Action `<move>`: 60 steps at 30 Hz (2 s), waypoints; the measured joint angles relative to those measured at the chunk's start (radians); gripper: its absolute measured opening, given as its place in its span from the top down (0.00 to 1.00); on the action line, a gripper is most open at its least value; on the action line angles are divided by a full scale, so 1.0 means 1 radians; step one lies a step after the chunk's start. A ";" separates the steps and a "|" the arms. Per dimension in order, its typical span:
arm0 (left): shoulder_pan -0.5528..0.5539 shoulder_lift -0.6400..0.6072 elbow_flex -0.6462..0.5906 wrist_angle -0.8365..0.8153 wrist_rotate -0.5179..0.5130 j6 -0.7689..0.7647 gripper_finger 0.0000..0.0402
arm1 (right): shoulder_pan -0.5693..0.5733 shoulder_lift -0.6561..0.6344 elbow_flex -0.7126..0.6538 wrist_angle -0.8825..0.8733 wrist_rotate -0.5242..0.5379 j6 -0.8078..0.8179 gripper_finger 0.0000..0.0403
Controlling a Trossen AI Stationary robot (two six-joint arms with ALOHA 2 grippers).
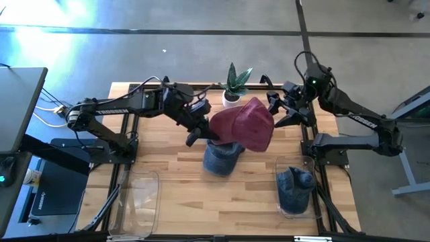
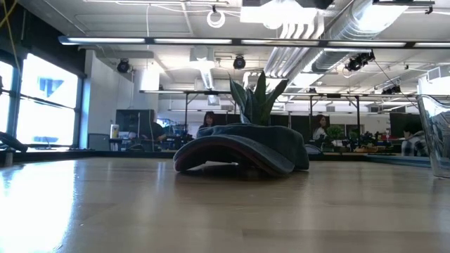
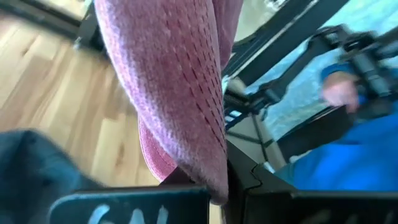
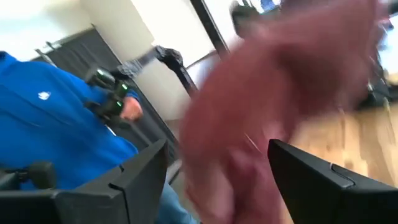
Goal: Pick & Place hat
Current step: Put the red cap into the left transparent bin
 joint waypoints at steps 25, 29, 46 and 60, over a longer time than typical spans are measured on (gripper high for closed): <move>0.000 -0.128 0.001 -0.011 -0.136 -0.012 1.00 | 0.375 -0.028 0.000 -0.040 0.636 -0.193 0.34; 0.000 -0.126 0.000 -0.014 -0.146 -0.011 1.00 | 0.437 -0.011 -0.002 0.062 0.617 -0.184 0.34; -0.027 -0.118 0.001 0.026 -0.135 -0.008 1.00 | 0.478 -0.010 -0.001 0.350 0.442 0.030 0.94; -0.052 0.039 -0.006 -0.117 -0.112 -0.016 0.74 | 0.409 -0.012 0.000 0.254 0.487 0.156 0.99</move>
